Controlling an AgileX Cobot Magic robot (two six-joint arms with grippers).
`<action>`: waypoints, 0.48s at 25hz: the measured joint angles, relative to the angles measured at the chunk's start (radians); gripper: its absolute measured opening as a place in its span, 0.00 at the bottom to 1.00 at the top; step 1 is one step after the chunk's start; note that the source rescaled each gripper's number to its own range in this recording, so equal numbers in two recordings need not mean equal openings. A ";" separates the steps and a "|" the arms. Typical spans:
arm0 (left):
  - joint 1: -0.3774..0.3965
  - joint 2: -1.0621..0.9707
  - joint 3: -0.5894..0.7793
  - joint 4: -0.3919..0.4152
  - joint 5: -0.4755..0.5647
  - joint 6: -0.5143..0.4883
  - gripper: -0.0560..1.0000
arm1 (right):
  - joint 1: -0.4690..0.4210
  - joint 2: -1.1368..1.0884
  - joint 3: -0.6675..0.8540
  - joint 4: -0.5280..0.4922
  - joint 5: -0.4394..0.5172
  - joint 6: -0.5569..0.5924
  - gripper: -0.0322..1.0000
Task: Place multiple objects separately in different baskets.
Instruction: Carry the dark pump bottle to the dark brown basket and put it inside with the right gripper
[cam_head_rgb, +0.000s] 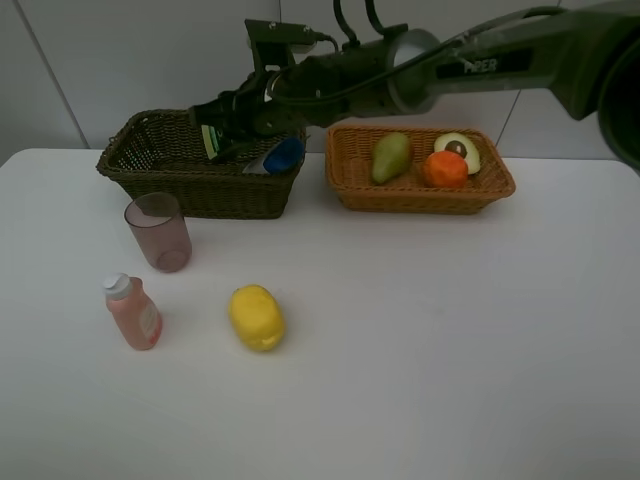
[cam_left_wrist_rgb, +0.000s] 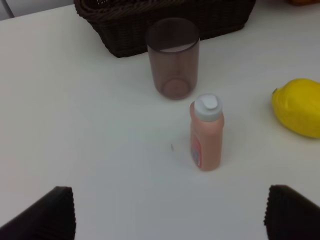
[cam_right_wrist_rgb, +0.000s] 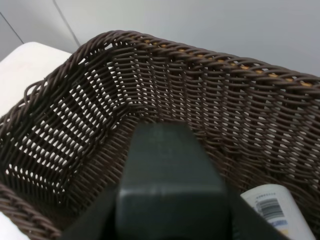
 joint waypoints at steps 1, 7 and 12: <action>0.000 0.000 0.000 0.000 0.000 0.000 1.00 | 0.000 0.000 0.000 -0.012 0.000 0.000 0.08; 0.000 0.000 0.000 0.000 0.000 0.000 1.00 | 0.000 0.000 0.000 -0.050 -0.001 0.000 0.08; 0.000 0.000 0.000 0.000 0.000 0.000 1.00 | -0.006 0.000 0.000 -0.055 -0.001 0.000 0.08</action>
